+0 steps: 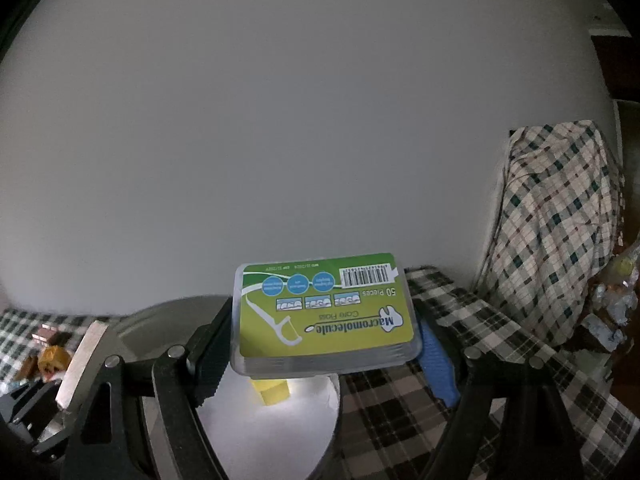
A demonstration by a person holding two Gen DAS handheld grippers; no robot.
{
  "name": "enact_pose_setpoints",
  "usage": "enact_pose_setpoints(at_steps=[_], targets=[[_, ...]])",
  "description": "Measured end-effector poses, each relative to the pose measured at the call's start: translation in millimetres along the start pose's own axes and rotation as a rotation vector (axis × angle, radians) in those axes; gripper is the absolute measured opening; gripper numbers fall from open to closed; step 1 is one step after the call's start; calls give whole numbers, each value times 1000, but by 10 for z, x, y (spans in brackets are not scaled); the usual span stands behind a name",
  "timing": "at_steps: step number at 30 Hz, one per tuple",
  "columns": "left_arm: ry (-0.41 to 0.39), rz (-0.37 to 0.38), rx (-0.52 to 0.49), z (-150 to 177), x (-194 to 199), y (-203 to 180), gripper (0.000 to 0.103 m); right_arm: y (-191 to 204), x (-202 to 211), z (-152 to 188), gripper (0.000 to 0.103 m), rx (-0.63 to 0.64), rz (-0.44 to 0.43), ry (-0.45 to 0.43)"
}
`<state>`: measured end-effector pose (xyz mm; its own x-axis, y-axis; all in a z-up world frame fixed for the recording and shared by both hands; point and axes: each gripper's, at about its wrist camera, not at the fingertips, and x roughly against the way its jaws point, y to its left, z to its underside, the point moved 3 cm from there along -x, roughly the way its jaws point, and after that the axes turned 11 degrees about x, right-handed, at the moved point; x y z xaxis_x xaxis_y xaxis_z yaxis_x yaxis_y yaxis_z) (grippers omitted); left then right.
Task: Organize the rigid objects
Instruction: 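Lift and carry the patterned box and green floss box over the tin, then open both tools to release the two boxes into the tin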
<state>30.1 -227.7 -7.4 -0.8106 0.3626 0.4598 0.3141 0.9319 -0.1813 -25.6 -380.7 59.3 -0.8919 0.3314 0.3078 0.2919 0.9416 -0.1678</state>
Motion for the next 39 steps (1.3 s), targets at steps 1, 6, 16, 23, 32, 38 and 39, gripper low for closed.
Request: enact_pose_setpoints(at_steps=[1, 6, 16, 23, 32, 38, 39], targets=[[6, 4, -1, 1, -19, -28, 24, 15, -9, 4, 83, 9, -3, 6], [31, 11, -14, 22, -75, -136, 24, 68, -47, 46, 83, 26, -16, 46], [84, -8, -22, 65, -203, -201, 24, 63, -273, 189, 83, 4, -63, 176], [101, -20, -35, 78, -229, -218, 24, 169, -379, 278, 83, 51, -79, 240], [123, -36, -40, 105, -262, -213, 24, 235, -385, 294, 83, 73, -85, 252], [141, -54, -46, 128, -292, -211, 24, 317, -399, 298, 84, 117, -79, 251], [144, -55, -45, 131, -299, -206, 24, 324, -403, 300, 84, 119, -82, 252]])
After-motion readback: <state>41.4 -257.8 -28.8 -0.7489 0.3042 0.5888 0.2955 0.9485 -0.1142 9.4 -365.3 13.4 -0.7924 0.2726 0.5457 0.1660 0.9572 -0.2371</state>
